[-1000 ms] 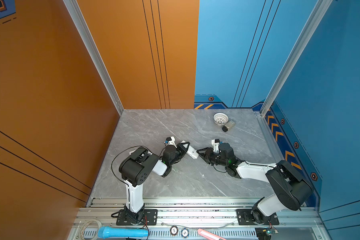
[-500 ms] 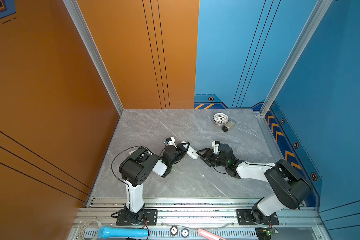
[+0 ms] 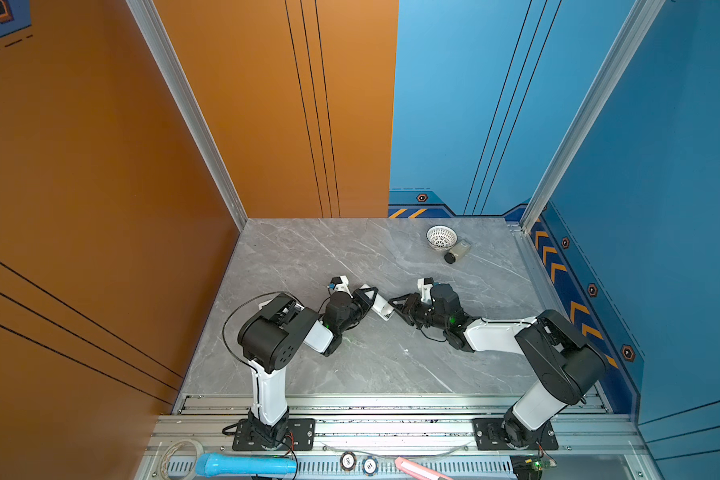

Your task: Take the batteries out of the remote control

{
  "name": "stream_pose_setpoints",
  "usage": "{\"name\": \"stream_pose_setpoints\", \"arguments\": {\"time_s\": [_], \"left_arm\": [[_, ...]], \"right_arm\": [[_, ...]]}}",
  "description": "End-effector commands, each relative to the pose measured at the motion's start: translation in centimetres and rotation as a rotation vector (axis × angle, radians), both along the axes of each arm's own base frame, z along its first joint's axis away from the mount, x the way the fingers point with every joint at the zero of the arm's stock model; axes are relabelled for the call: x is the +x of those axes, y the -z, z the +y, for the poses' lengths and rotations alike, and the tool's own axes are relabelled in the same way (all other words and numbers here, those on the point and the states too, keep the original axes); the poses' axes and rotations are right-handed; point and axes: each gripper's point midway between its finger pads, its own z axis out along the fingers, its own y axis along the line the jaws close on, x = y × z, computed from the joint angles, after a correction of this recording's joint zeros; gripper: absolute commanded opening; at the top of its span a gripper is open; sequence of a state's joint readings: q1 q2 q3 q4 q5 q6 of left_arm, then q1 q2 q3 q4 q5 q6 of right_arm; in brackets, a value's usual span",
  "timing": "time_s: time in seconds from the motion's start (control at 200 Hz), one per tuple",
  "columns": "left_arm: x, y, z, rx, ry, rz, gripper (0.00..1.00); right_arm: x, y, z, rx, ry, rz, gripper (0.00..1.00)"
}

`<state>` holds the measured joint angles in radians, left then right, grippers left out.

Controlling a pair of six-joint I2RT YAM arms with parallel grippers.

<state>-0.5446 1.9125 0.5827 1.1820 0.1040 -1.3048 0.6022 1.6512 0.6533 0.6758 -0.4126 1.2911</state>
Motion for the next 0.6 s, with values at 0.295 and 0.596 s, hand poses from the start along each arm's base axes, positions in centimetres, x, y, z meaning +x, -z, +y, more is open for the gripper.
{"name": "stream_pose_setpoints", "arguments": {"time_s": [0.295, 0.596], "left_arm": [[-0.8, 3.0, 0.5, 0.058, -0.023, 0.051, 0.07], [-3.0, 5.5, 3.5, 0.115, -0.169, 0.158, 0.74]], "right_arm": [[0.0, -0.6, -2.5, -0.036, 0.048, -0.003, 0.42], [-3.0, 1.5, -18.8, -0.800, 0.164, 0.212, 0.78]]}}
